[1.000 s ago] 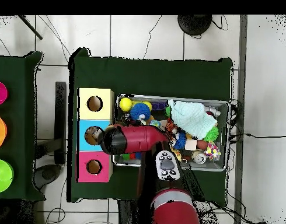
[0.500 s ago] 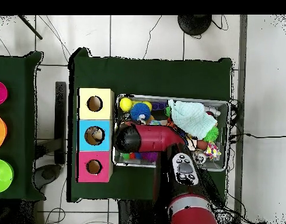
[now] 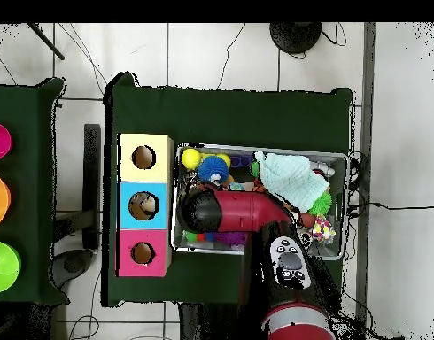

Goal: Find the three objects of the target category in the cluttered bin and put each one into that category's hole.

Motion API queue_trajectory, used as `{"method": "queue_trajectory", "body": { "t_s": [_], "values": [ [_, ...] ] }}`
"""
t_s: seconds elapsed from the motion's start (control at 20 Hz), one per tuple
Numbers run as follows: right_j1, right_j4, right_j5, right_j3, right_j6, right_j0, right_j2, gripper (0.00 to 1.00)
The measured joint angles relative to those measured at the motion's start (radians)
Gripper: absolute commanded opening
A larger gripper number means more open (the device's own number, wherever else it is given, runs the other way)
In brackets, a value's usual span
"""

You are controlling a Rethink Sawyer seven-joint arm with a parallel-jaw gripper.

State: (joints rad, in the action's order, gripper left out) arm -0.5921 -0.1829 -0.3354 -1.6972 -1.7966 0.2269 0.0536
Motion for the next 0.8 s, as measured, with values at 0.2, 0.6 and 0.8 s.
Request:
{"method": "queue_trajectory", "body": {
  "t_s": [0.2,0.6,0.8],
  "values": [
    [0.000,0.000,0.000,-0.017,0.000,-0.002,-0.002,1.00],
    [0.004,0.000,0.023,-0.062,0.000,-0.013,-0.004,1.00],
    [0.014,0.000,0.053,-0.089,0.000,-0.024,-0.006,1.00]
  ]
}}
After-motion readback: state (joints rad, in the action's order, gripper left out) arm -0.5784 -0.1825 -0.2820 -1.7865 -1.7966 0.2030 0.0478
